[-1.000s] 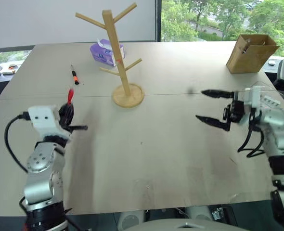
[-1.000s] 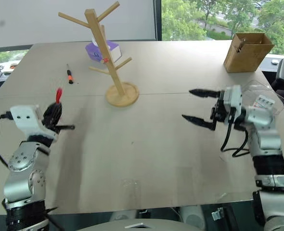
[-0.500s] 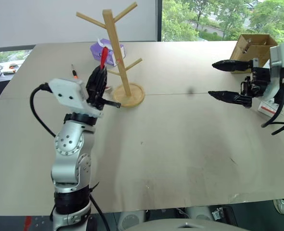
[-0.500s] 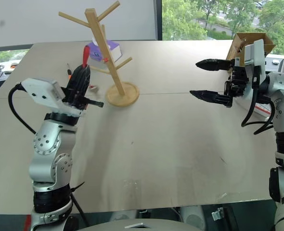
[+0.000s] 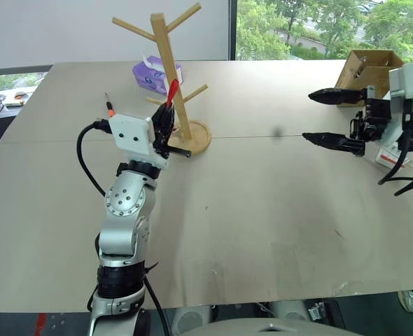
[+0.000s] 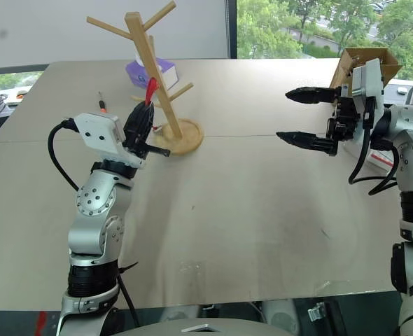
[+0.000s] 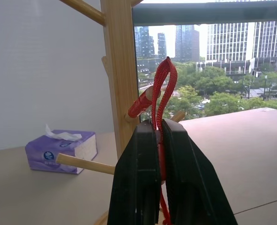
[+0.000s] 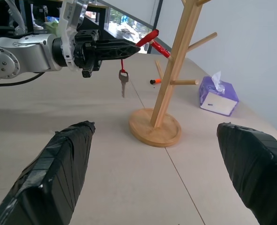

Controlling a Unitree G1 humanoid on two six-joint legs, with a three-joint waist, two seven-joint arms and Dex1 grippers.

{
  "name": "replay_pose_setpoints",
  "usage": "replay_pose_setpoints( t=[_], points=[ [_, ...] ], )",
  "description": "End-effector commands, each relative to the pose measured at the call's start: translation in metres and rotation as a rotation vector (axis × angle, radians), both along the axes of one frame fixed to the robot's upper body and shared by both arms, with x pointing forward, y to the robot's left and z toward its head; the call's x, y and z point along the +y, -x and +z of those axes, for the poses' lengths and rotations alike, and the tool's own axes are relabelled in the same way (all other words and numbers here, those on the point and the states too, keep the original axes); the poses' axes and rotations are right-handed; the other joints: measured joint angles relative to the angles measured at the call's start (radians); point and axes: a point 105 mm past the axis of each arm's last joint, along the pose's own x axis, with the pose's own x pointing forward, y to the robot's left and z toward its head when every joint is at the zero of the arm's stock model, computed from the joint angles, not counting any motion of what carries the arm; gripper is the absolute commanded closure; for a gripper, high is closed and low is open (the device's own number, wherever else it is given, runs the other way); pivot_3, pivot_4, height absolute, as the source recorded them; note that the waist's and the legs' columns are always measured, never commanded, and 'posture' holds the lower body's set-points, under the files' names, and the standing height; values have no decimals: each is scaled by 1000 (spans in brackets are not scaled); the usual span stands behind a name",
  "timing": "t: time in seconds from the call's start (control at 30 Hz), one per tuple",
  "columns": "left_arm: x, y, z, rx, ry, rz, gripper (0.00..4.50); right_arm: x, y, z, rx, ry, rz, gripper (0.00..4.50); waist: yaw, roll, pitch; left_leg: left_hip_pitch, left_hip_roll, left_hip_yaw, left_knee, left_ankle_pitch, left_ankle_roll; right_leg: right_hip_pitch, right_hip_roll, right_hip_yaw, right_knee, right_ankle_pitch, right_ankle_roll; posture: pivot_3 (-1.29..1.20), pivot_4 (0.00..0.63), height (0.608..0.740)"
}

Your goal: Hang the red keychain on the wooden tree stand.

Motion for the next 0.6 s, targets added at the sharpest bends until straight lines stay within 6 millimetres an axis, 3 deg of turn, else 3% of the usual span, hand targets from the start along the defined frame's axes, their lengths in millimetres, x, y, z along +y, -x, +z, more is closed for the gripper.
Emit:
replay_pose_setpoints(
  t=[0.03,0.6],
  points=[
    [-3,6,9,-50,2,-6,4466,-2,4,15,-72,-23,-2,0,0,0,0,0,0,0,0,0,0,0,0,0,0,0,0,0,150,740],
    [5,14,16,-108,51,43,4466,-1,2,9,-64,-15,-7,0,0,0,0,0,0,0,0,0,0,0,0,0,0,0,0,0,150,740]
  ],
)
